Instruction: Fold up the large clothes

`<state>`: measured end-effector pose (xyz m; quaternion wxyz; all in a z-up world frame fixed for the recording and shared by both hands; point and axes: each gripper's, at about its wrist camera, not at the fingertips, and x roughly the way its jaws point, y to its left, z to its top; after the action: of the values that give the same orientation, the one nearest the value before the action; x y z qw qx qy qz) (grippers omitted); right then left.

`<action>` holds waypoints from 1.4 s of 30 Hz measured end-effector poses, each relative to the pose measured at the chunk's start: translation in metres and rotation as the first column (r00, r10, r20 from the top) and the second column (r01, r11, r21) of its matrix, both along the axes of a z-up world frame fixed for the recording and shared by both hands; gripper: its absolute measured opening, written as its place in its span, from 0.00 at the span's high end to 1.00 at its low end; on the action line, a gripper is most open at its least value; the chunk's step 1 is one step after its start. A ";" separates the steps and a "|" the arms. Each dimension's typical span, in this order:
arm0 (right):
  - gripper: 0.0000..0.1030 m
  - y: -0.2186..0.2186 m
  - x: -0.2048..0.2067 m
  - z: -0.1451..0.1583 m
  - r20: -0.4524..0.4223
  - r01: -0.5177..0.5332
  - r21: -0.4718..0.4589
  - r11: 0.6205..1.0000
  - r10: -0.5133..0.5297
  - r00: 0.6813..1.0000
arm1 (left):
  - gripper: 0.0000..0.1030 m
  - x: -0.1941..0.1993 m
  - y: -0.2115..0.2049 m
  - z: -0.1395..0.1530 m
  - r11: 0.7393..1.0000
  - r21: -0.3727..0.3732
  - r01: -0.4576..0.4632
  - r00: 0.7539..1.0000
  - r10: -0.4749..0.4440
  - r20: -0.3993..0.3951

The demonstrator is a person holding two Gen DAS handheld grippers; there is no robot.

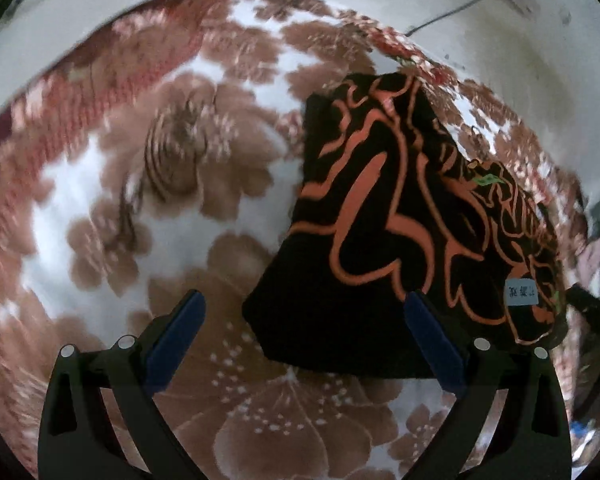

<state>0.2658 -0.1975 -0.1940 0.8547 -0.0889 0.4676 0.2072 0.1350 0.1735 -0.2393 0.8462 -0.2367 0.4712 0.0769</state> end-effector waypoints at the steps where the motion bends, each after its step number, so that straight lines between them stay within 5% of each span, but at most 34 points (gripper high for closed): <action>1: 0.05 0.002 0.000 -0.002 0.005 0.000 -0.021 1.000 0.000 1.000 | 0.05 -0.001 0.001 -0.007 1.000 -0.026 0.000 1.000 0.000 0.002; 6: 0.05 0.007 0.001 -0.017 0.004 0.019 -0.082 0.996 -0.019 1.000 | 0.05 -0.001 0.006 -0.036 0.991 -0.131 -0.020 1.000 0.021 0.002; 10: 0.05 0.008 0.004 -0.026 0.003 0.034 -0.088 0.996 -0.034 0.999 | 0.05 0.002 0.002 -0.044 0.969 -0.247 0.000 0.996 0.021 0.083; 19: 0.05 0.014 0.008 -0.042 0.008 0.060 -0.101 0.993 -0.059 0.998 | 0.06 0.004 -0.013 -0.061 0.869 -0.494 -0.018 0.978 0.119 0.173; 26: 0.05 0.020 0.008 -0.051 0.018 0.053 -0.123 0.991 -0.051 0.999 | 0.06 0.020 -0.041 -0.046 0.836 -0.534 0.122 0.954 0.050 0.296; 28: 0.05 0.020 0.008 -0.052 0.016 0.053 -0.120 0.991 -0.051 0.999 | 0.06 0.022 -0.046 -0.057 0.872 -0.484 0.065 0.974 0.050 0.220; 31: 0.05 0.017 0.009 -0.053 0.003 0.055 -0.105 0.993 -0.055 0.998 | 0.18 0.006 -0.043 -0.068 0.879 -0.475 -0.028 0.978 0.122 0.168; 34: 0.05 0.017 0.009 -0.053 0.001 0.048 -0.101 0.994 -0.048 0.999 | 0.20 -0.018 -0.046 -0.067 0.875 -0.476 -0.087 0.972 0.181 0.153; 37: 0.05 0.016 0.009 -0.054 0.004 0.043 -0.098 0.994 -0.043 0.999 | 0.09 -0.027 -0.057 -0.066 0.846 -0.525 -0.090 0.963 0.209 0.171; 42: 0.05 0.016 0.010 -0.054 0.004 0.040 -0.097 0.994 -0.040 0.999 | 0.05 -0.001 -0.060 -0.067 0.850 -0.524 -0.060 0.951 0.208 0.228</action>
<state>0.2756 -0.1820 -0.2484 0.8538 -0.1213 0.4780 0.1668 0.1341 0.1134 -0.3066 0.8028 -0.4933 0.3339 -0.0251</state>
